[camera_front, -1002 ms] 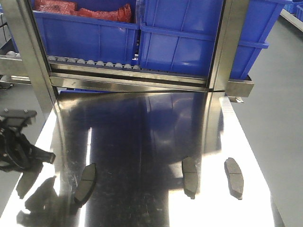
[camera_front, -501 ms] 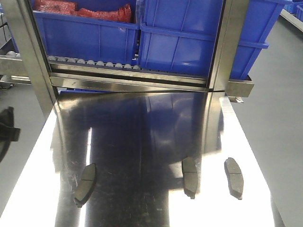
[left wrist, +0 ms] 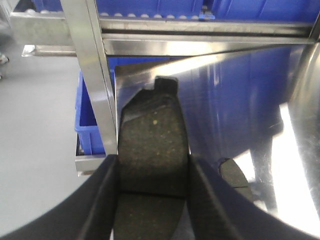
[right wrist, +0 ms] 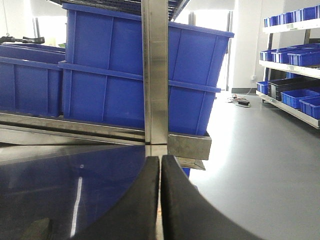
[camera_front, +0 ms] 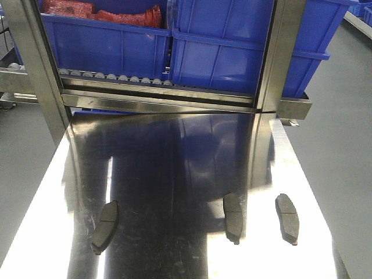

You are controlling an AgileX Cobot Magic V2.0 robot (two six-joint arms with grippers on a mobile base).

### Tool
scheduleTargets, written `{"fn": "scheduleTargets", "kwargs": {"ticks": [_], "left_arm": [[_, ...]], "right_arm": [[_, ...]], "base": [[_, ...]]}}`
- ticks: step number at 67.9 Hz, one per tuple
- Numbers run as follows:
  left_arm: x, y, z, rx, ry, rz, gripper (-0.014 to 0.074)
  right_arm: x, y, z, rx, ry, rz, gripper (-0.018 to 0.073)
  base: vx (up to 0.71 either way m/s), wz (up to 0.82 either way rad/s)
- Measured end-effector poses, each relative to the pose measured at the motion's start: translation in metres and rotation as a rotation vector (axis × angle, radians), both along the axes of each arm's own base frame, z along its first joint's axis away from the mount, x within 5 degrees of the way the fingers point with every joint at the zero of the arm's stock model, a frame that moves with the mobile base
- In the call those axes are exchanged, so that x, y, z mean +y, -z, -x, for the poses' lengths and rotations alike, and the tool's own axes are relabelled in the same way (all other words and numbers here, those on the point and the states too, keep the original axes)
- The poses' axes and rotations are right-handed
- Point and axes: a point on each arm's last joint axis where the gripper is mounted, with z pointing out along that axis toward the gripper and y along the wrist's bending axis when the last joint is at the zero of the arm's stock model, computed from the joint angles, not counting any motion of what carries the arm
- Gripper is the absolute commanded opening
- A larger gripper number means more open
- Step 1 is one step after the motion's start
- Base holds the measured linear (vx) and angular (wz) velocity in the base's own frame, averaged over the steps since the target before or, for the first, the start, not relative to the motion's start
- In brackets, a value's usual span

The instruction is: Move and align brake pads A on conveyor

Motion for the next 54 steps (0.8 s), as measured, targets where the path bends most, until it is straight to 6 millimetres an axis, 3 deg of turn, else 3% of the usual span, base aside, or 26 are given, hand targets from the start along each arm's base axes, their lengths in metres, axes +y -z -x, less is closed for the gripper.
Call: {"fn": "scheduleTargets", "kwargs": {"ticks": [19, 54], "left_arm": [[0.001, 0.039, 0.018, -0.016, -0.005, 0.002, -0.0006], [0.001, 0.042, 0.018, -0.01, -0.005, 0.002, -0.0006]], "right_arm": [[0.0, 0.0, 0.0, 0.0, 0.0, 0.0, -0.0012], [0.0, 0.0, 0.0, 0.0, 0.0, 0.0, -0.0012]], "base": [[0.0, 0.0], [0.0, 0.0]]}}
